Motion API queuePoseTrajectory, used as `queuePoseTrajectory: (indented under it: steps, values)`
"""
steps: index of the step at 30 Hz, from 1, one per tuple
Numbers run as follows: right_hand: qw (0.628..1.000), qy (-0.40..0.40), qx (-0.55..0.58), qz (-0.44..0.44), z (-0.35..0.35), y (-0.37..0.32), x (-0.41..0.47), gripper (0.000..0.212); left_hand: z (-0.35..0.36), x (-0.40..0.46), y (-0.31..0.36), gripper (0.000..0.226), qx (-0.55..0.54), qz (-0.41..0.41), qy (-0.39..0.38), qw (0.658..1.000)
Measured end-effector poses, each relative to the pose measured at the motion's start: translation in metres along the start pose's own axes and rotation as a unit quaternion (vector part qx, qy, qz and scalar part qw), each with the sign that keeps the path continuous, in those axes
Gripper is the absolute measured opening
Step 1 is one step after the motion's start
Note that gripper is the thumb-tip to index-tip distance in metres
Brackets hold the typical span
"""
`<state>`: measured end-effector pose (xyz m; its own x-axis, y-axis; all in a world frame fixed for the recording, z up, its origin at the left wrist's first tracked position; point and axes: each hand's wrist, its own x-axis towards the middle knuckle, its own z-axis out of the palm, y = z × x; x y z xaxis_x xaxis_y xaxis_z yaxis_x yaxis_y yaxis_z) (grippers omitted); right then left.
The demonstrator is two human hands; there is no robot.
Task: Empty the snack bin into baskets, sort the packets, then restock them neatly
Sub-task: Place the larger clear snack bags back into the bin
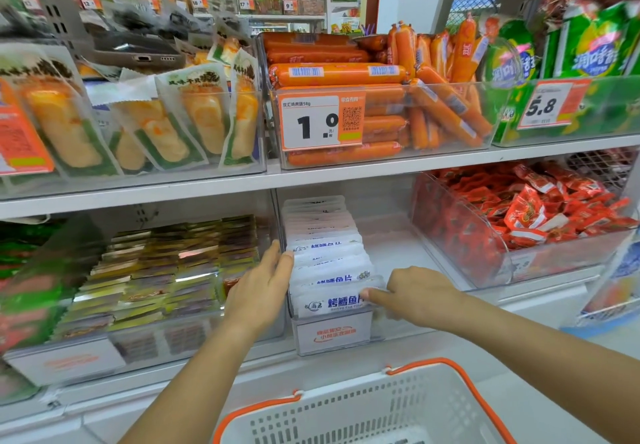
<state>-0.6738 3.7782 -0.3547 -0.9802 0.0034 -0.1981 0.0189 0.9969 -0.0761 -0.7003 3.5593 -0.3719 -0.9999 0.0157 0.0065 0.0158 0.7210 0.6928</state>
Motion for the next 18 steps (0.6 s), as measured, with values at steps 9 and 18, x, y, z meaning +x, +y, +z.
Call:
queuePoseTrajectory:
  steps: [9,18]
  values:
    - [0.998,-0.049,0.014,-0.023,-0.015,-0.010,-0.011,0.066,0.000,-0.001,0.000,0.056,0.007,0.000,-0.001,1.000]
    - [0.993,0.086,0.030,-0.075,-0.043,-0.028,0.094,0.050,0.001,0.001,-0.001,0.056,0.019,0.015,0.010,1.000]
